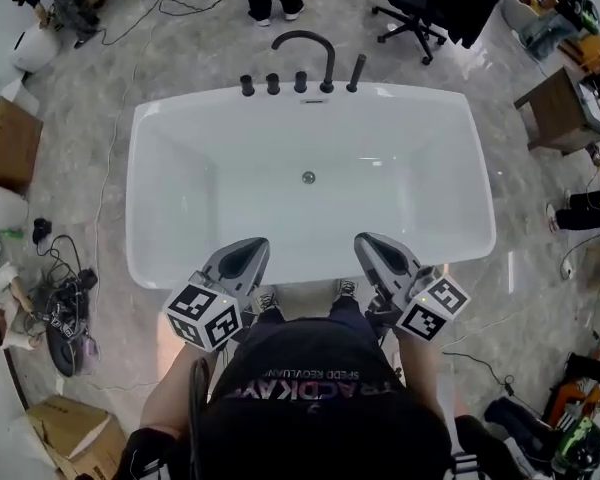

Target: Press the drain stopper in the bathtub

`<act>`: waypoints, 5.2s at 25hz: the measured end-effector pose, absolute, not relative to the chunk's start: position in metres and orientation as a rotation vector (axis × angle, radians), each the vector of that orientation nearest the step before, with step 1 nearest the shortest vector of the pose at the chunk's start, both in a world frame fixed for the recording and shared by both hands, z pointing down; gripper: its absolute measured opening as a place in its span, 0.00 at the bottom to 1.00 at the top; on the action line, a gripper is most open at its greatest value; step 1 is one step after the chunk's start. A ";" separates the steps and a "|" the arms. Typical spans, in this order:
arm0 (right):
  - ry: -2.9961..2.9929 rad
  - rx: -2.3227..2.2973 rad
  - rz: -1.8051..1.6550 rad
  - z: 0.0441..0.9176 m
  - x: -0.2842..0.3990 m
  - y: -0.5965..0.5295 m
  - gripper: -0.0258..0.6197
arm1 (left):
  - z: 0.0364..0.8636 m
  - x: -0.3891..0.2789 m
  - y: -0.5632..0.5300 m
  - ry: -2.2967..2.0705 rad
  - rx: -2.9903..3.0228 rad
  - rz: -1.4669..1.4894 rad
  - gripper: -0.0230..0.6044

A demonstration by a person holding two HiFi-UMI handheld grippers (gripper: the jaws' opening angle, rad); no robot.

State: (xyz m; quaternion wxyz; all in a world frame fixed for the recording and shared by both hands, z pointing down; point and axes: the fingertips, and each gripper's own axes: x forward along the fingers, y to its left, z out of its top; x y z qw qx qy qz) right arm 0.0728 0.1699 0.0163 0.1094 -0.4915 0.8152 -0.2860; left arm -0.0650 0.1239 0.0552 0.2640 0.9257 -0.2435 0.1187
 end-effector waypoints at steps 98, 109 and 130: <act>3.133 -1.881 -1.603 0.813 0.132 -0.143 0.06 | 0.463 -0.056 0.022 -0.833 2.272 0.740 0.05; 3.200 -1.937 -1.601 0.818 0.129 -0.143 0.06 | 0.464 -0.054 0.026 -0.787 2.287 0.761 0.05; 2.899 -1.892 -1.389 0.631 0.146 -0.106 0.06 | 0.432 -0.061 0.024 -0.898 2.344 0.733 0.05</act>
